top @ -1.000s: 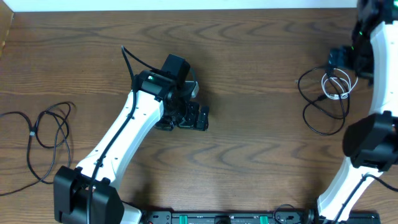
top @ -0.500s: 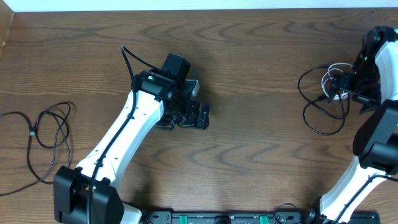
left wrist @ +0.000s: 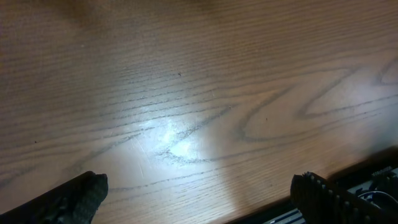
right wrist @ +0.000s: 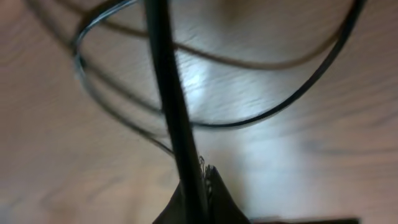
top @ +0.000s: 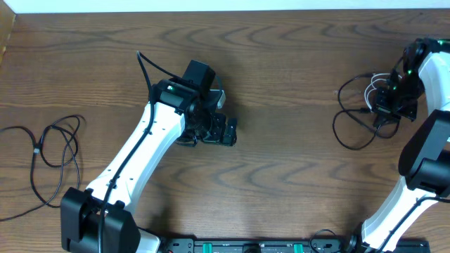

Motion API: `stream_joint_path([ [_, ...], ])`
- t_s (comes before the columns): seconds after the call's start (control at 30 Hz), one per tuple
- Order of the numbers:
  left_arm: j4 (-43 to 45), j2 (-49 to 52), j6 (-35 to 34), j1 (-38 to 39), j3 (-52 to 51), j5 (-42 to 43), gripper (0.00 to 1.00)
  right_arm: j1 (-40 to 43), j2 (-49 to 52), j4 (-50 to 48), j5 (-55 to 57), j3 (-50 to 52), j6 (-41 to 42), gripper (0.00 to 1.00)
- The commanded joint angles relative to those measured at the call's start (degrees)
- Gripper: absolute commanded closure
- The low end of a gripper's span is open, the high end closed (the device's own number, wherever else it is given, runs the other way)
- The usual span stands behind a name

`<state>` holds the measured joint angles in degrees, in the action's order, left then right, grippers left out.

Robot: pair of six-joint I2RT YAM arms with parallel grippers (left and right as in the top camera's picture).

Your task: Untangle cables

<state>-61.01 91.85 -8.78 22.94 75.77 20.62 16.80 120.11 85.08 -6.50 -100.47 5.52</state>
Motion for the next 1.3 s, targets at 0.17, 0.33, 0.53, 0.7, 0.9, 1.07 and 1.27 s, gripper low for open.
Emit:
stream_joint_path([
  [0.17, 0.66, 0.31, -0.07, 0.02, -0.2, -0.79, 0.01, -2.14, -3.67, 12.22, -22.51, -17.64, -11.02, 0.99],
  [0.33, 0.68, 0.31, -0.07, 0.02, -0.2, -0.79, 0.01, -5.9, -11.8, 11.41, -33.29, -23.06, -11.37, 0.99],
  [0.53, 1.36, 0.31, -0.09, 0.02, -0.2, -0.79, 0.01, -13.97, -22.84, 0.11, -36.06, -24.79, -0.68, 0.99],
  [0.7, 2.27, 0.31, -2.21, 0.0, -0.17, -0.81, 0.0, -22.51, -27.32, -11.39, -32.85, -24.76, 5.42, 0.99],
  [0.9, 3.69, 0.31, -8.2, -1.51, -0.17, -0.83, 0.01, -32.68, -26.82, -15.91, -18.75, -24.13, 15.56, 0.99],
  [1.07, 3.23, 0.31, -12.17, -6.75, -0.2, -0.81, 0.0, -37.73, -24.57, -15.85, -6.19, -23.8, 20.37, 0.99],
  [1.27, 0.15, 0.31, -12.76, -14.08, -0.2, -0.79, 0.0, -40.39, -20.98, -15.45, -6.34, -23.15, 23.8, 0.98],
])
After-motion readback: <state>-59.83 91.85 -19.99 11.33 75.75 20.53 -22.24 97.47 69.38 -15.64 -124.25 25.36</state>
